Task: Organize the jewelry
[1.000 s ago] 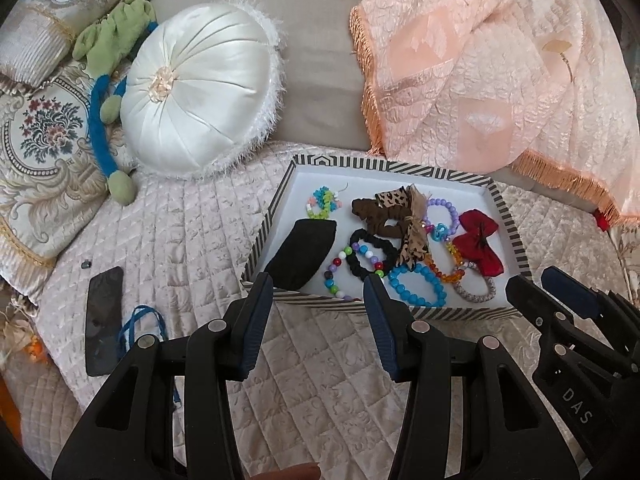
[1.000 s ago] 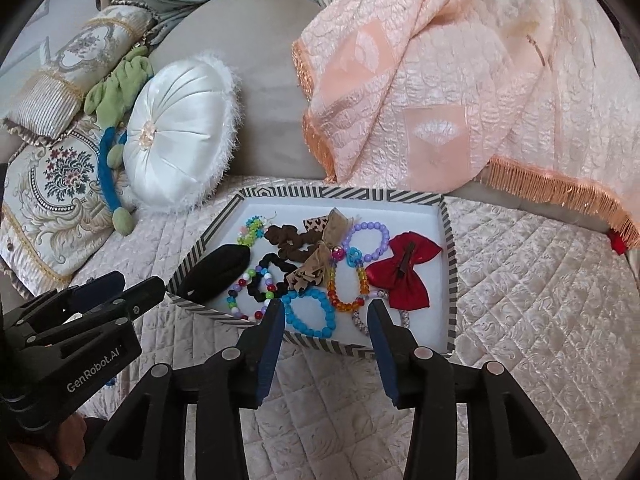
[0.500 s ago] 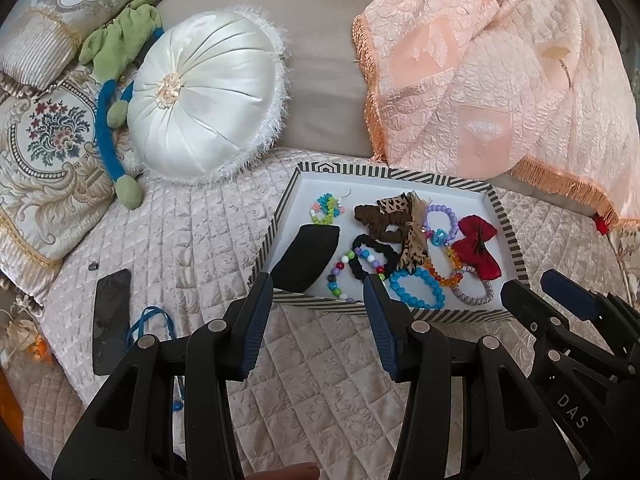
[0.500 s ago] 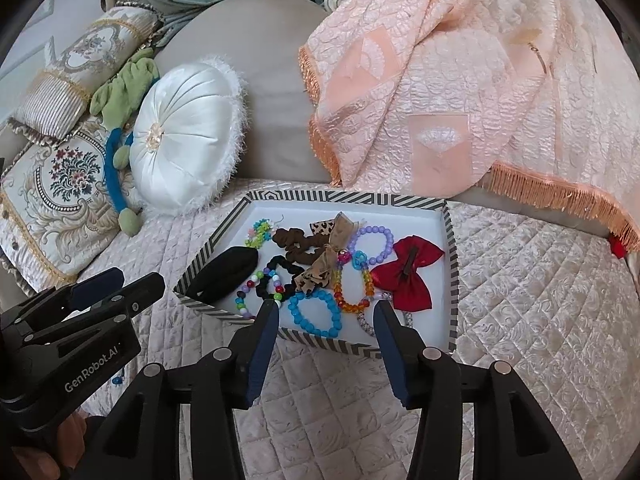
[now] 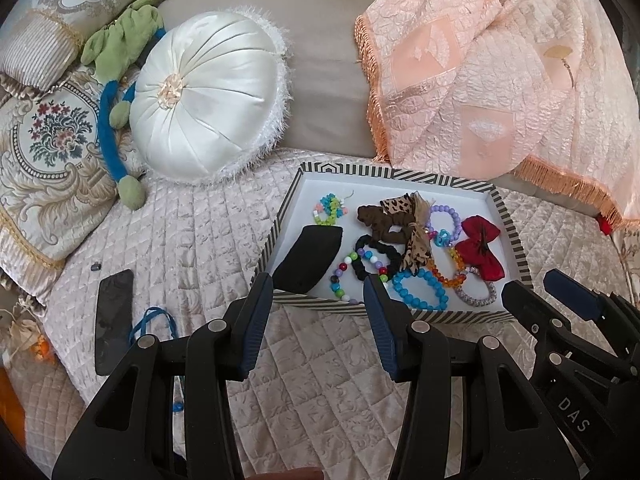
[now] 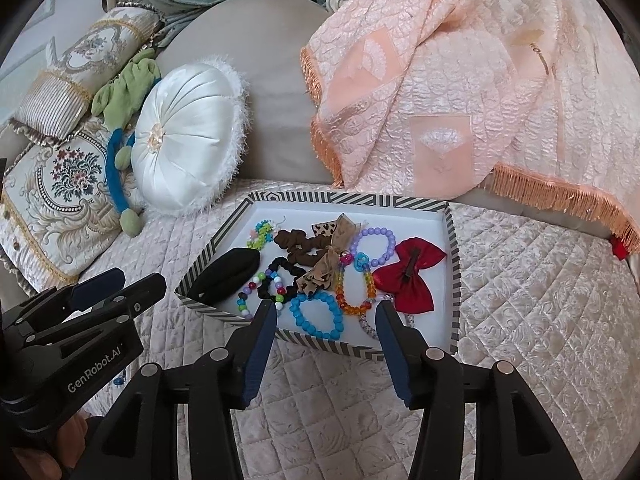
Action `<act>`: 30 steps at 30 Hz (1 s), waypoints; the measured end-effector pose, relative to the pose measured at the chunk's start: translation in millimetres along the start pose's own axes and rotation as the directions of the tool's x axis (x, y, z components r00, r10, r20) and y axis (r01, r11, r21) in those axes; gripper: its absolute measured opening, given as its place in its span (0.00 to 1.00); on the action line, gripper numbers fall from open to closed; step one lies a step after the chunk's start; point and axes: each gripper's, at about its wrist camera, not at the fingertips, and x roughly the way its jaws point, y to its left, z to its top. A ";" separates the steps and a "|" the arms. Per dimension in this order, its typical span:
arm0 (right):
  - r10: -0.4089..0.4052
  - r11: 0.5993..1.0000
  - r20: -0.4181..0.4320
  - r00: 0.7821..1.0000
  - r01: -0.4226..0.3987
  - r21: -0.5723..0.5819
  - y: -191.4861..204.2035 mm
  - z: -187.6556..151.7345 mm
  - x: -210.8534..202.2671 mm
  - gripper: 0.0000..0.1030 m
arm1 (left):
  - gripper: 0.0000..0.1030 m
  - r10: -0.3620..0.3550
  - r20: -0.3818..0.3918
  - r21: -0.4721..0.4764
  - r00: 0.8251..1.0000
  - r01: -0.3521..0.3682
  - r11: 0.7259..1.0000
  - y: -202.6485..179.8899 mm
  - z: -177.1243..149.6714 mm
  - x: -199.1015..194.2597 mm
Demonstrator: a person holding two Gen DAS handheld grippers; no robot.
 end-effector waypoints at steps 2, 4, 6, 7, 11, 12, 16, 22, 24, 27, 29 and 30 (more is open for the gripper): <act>0.000 1.000 -0.001 1.000 0.000 0.001 -0.7 -0.1 0.5 0.49 | 0.45 -0.001 -0.001 -0.001 1.000 0.001 1.000 0.5 0.1 0.6; 0.001 1.000 -0.005 1.000 -0.001 0.003 -0.9 -0.3 1.7 0.49 | 0.45 -0.001 -0.002 0.000 1.000 0.001 1.000 0.2 0.1 0.6; 0.001 1.000 -0.010 1.000 -0.001 0.003 -0.4 -0.8 2.6 0.49 | 0.45 -0.002 -0.003 0.000 1.000 0.002 1.000 0.9 0.3 1.2; 0.000 1.000 -0.011 1.000 0.000 0.003 -0.3 -1.0 3.0 0.50 | 0.45 -0.002 -0.004 0.000 1.000 0.002 1.000 0.8 0.3 1.3; 0.002 1.000 -0.014 1.000 -0.002 0.005 -0.9 -1.6 4.1 0.51 | 0.45 0.000 -0.009 0.002 1.000 0.000 1.000 -0.7 -0.1 3.1; 0.001 1.000 -0.014 1.000 -0.001 0.005 -0.9 -1.4 4.0 0.51 | 0.45 -0.002 -0.008 0.000 1.000 0.002 1.000 -0.7 0.0 3.1; 0.003 1.000 -0.015 1.000 -0.003 0.006 -1.1 -1.8 4.6 0.52 | 0.45 -0.004 -0.012 0.002 1.000 0.004 1.000 -2.2 -1.1 4.6; 0.004 1.000 -0.019 1.000 -0.004 0.005 -0.4 -2.6 5.7 0.53 | 0.45 -0.004 -0.017 0.006 1.000 0.004 1.000 -4.2 -2.8 5.5; 0.005 1.000 -0.021 1.000 -0.005 0.003 0.4 -3.2 6.0 0.54 | 0.45 -0.001 -0.017 0.008 1.000 0.001 1.000 -5.4 -3.0 5.9; 0.007 1.000 -0.023 1.000 -0.007 0.001 1.1 -3.7 6.9 0.54 | 0.45 -0.001 -0.014 0.012 1.000 0.001 1.000 -6.0 -3.1 5.8; 0.008 1.000 -0.026 1.000 -0.008 0.000 1.7 -4.3 7.5 0.54 | 0.45 -0.002 -0.010 0.014 1.000 0.002 1.000 -6.2 -3.4 5.8; 0.008 1.000 -0.028 1.000 -0.008 0.000 1.7 -4.8 7.8 0.54 | 0.45 -0.004 -0.008 0.014 1.000 0.004 1.000 -6.2 -3.5 5.8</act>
